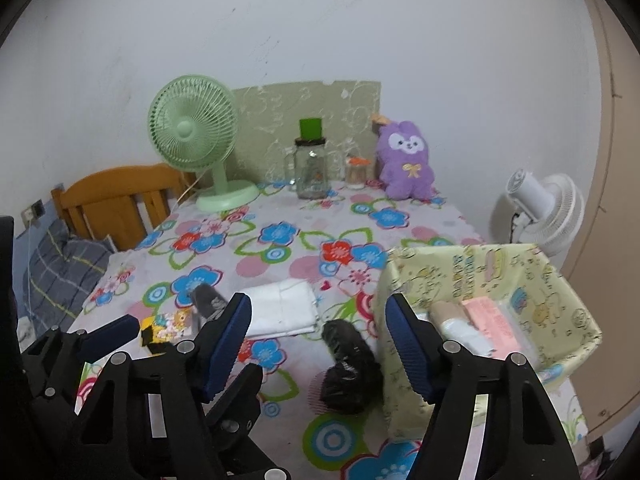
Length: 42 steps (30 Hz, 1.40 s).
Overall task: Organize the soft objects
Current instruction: 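Withdraw both open tools from the gift box back over the bed, then reach the right tool to the black plastic bag and close on it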
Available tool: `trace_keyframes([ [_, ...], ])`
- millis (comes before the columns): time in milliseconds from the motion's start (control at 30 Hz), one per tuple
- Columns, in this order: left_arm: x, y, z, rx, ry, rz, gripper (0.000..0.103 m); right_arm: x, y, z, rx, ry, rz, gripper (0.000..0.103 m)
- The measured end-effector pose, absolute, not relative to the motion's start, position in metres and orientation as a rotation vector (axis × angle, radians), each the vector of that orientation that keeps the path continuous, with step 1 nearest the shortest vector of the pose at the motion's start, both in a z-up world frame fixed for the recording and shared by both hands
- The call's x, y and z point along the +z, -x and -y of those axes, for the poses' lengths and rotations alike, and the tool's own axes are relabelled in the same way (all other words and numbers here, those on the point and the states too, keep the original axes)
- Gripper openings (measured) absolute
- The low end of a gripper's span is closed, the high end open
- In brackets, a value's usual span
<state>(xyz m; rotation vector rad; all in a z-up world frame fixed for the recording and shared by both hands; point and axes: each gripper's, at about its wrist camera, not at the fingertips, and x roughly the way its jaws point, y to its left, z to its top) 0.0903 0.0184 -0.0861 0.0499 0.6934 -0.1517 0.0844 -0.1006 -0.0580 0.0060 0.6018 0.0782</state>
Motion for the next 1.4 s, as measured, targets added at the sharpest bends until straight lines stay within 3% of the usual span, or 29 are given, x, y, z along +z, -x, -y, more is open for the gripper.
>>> trace_keyframes([
  [700,-0.138,-0.122,-0.032,-0.108,-0.078,-0.808,0.099,-0.119,-0.128,0.079,0.065,0.027,-0.8,0.062],
  [1067,-0.159,-0.132,-0.033,-0.107,-0.085,-0.866,0.099,-0.14,-0.137,0.075,-0.027,0.098,-0.817,0.057],
  [1333,-0.161,-0.133,-0.036,-0.114,-0.065,-0.905,0.098,-0.153,-0.148,0.08,0.105,-0.032,-0.958,0.031],
  [1400,-0.165,-0.133,-0.036,-0.121,-0.063,-0.925,0.098,-0.16,-0.149,0.079,0.131,-0.037,-0.977,0.03],
])
